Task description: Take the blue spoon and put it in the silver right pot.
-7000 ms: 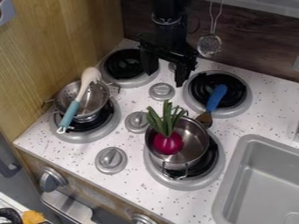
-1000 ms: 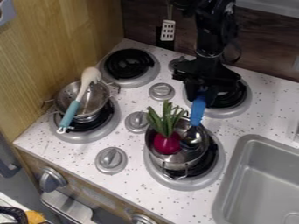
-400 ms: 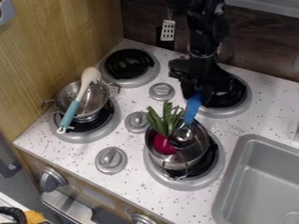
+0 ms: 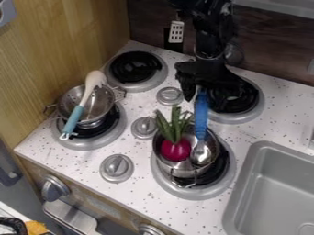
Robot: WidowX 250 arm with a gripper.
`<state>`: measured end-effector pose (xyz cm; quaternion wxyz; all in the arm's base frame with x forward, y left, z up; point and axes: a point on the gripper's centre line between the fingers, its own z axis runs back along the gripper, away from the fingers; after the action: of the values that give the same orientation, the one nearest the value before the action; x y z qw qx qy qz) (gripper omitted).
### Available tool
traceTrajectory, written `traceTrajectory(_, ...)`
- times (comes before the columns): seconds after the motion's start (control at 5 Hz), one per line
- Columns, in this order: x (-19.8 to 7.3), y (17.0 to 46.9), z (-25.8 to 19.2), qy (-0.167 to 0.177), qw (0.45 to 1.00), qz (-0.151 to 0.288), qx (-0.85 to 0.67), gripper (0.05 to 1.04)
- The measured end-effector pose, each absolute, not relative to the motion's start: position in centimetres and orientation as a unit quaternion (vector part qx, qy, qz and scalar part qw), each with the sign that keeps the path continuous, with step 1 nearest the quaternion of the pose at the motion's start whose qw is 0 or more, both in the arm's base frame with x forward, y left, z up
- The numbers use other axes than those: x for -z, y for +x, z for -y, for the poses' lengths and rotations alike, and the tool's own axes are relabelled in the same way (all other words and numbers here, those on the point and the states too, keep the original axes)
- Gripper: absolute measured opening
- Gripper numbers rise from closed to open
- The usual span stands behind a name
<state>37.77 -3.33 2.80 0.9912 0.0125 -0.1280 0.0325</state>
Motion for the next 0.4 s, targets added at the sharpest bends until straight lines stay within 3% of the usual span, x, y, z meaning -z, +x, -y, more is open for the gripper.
traceTrajectory(0.2,-2.7,37.2,3.1,0.024,0.993,0.109,-0.041,1.001)
traceTrajectory(0.4,-4.6,37.0,3.8,0.035,0.993,0.101,-0.047,1.001)
